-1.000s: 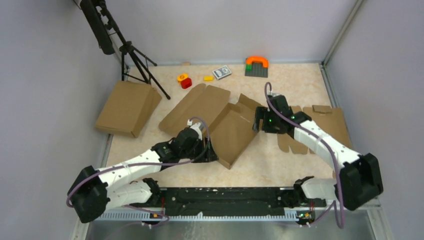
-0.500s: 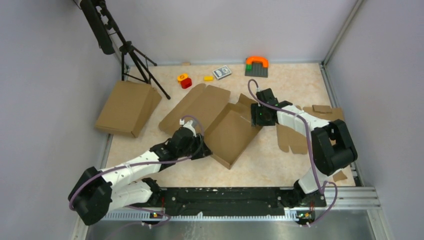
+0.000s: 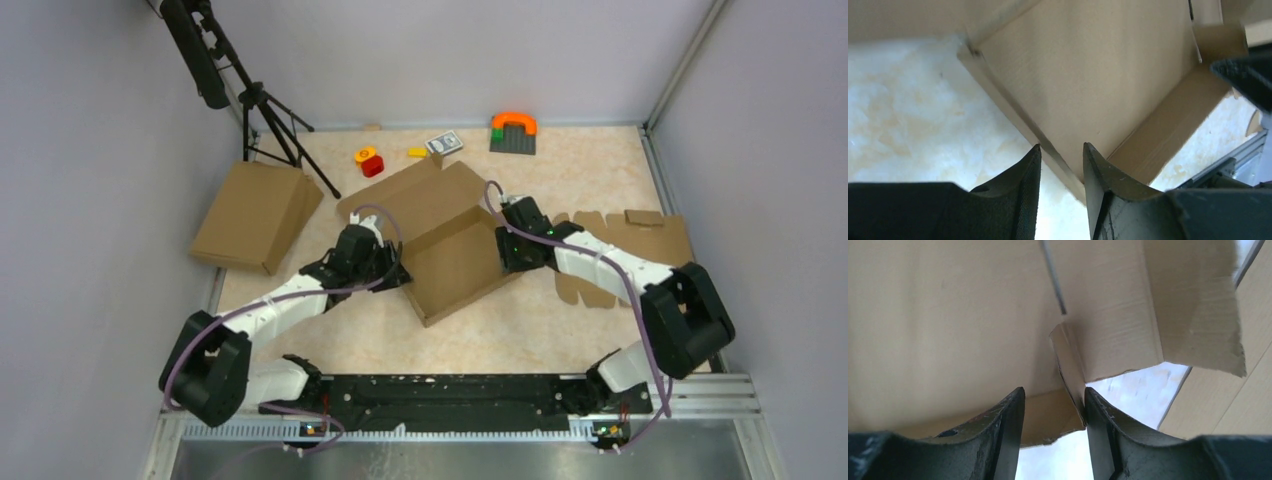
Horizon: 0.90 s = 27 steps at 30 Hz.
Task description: Fold the paper box
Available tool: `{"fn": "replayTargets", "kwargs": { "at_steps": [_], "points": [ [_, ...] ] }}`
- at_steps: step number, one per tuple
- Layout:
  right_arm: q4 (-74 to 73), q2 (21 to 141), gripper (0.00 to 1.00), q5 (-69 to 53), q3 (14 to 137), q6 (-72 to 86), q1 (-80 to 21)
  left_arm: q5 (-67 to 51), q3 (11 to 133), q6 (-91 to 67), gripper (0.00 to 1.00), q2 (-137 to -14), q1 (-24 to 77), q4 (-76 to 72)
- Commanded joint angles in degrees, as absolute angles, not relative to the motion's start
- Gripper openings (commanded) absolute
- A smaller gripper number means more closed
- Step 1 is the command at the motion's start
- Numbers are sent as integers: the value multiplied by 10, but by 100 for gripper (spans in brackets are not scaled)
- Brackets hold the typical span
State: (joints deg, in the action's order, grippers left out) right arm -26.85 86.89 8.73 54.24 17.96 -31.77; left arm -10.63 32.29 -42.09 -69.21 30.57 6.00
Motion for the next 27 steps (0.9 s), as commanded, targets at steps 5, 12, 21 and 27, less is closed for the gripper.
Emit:
{"fn": "replayTargets", "kwargs": {
  "at_steps": [5,12,21,27],
  "points": [
    [-272,726,47,4,467,270,-396,-78,430,-340,39,-740,292,136],
    [-261,766,51,3,492,324,-478,-6,448,-306,45,-696,288,230],
    [-307,695,65,28,497,312,-464,9,474,-268,52,-636,289,301],
    [-340,595,69,47,467,313,-369,-36,506,-259,58,-640,311,304]
  ]
}}
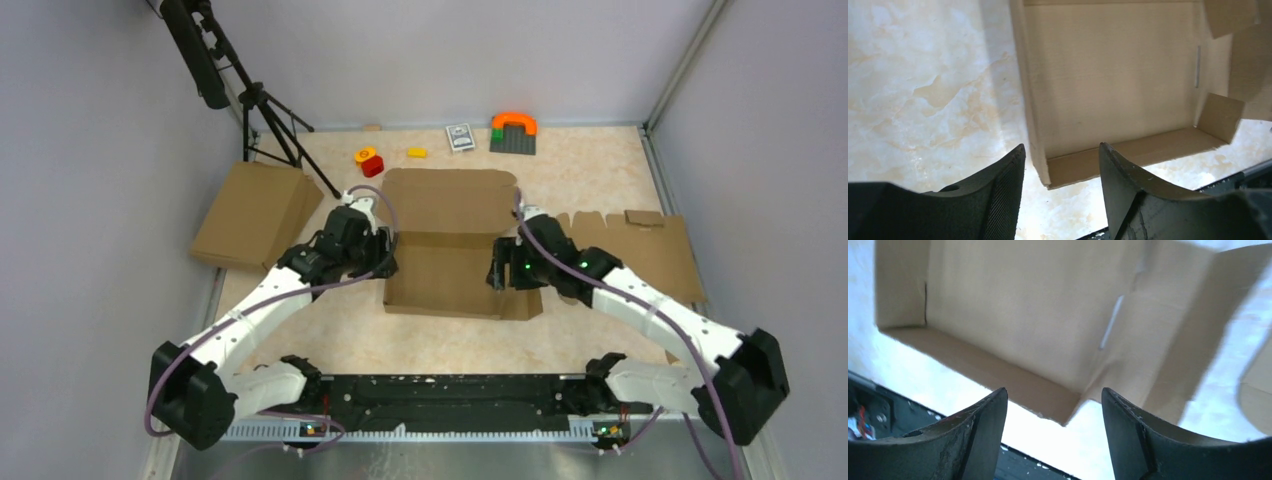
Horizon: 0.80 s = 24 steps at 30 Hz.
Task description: Fold the paper box
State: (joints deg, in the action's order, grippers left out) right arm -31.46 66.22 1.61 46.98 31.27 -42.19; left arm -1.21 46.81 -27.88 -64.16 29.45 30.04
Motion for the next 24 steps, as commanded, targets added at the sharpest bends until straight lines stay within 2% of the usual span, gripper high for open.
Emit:
{"fn": "replayTargets", "kwargs": {
  "at_steps": [1,6,13,24],
  "points": [
    [-345,580,69,61,459,318,-351,-36,509,-257,59,-646,315,302],
    [-330,581,65,80,409,330,-261,-35,529,-245,60,-687,321,301],
    [-271,650,58,64,385,340,-258,-67,532,-227,62,-697,321,281],
    [-236,642,54,76,357,362,-258,-12,502,-235,67,-661,321,254]
  ]
}}
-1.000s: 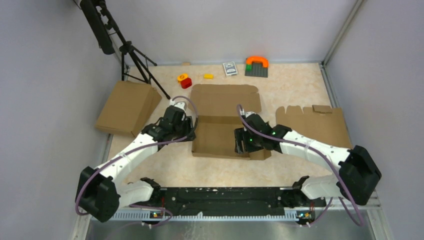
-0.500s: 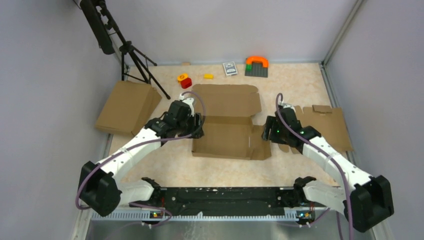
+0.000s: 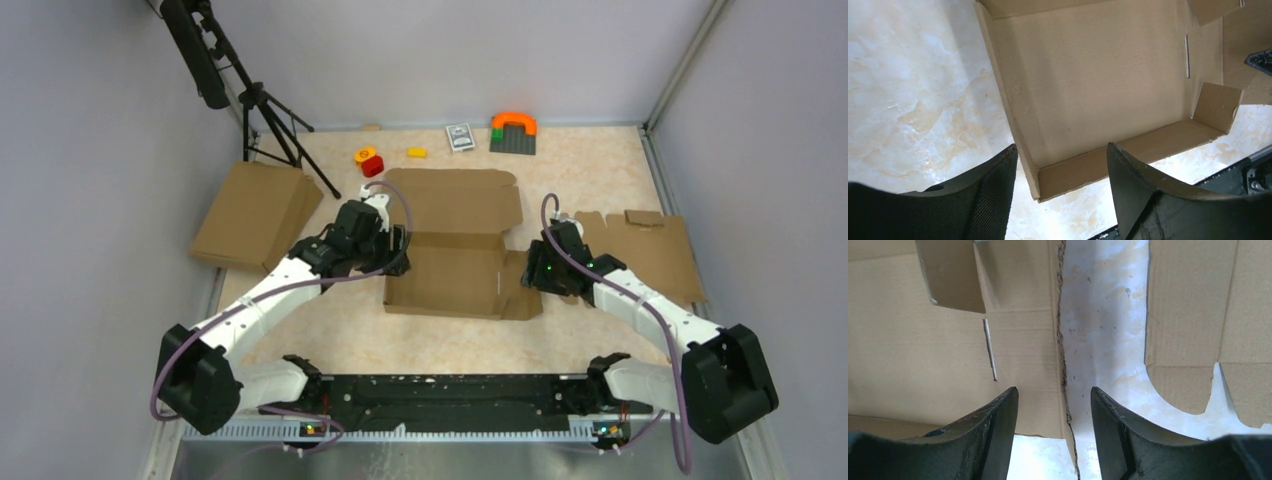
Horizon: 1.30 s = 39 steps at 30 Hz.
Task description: Fold the paper box
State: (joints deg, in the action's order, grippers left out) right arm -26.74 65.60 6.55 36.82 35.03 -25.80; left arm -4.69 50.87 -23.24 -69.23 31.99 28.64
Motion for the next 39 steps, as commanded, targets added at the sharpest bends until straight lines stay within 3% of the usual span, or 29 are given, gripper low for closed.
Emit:
{"fn": "replayTargets", "kwargs": {
  "at_steps": [1,6,8,14,15,25,31,39],
  "points": [
    [-234,643,54,76,355,363,-258,-6,499,-237,69,-655,321,252],
    [-232,650,49,77,352,354,-258,58,471,-253,81,-624,320,240],
    [-231,652,41,76,355,349,-258,72,460,-262,83,-624,321,241],
    [-248,643,3,62,383,326,-258,80,438,-281,83,-635,318,242],
    [-252,639,1,55,391,322,-258,81,435,-281,83,-636,318,241],
    [-296,626,0,-12,465,295,-258,55,417,-275,82,-671,313,205],
    [-274,641,0,-68,487,299,-266,14,419,-269,68,-703,313,183],
    [-247,697,0,-75,511,305,-305,-33,415,-270,61,-705,313,164]
  ]
}}
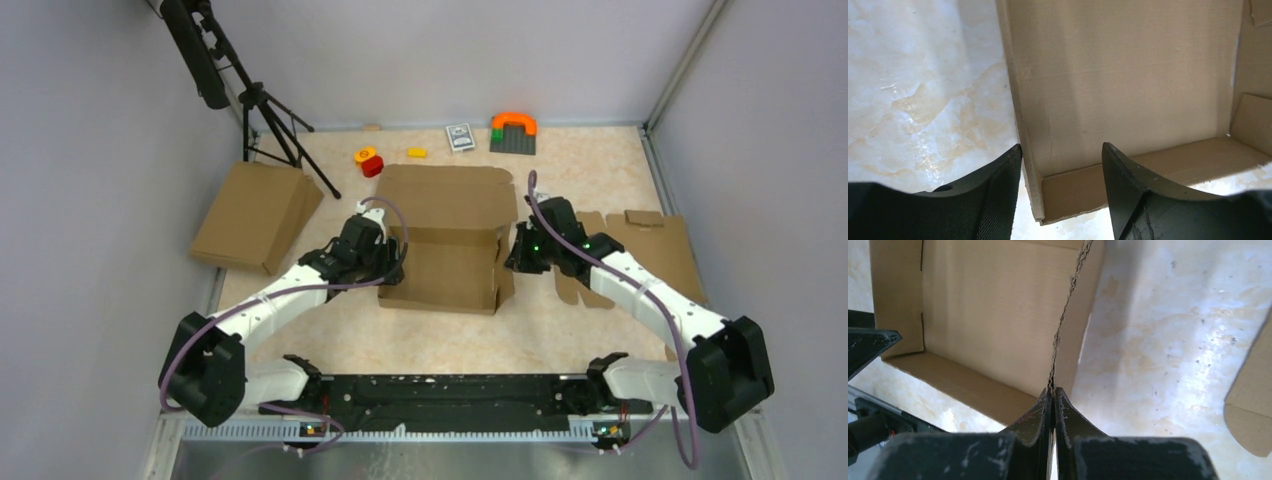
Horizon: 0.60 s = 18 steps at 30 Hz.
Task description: Fold the paper box
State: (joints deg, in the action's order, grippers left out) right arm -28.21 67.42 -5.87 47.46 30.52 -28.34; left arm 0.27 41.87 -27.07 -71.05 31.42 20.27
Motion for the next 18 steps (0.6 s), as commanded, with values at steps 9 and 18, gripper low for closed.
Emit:
{"fn": "replayTargets", "kwargs": {
  "at_steps": [9,18],
  "points": [
    [-192,721,50,-112,497,315,-312,-33,410,-268,60,-702,313,171],
    [-169,736,50,-119,470,319,-312,-36,410,-268,60,-703,313,168]
  ]
}}
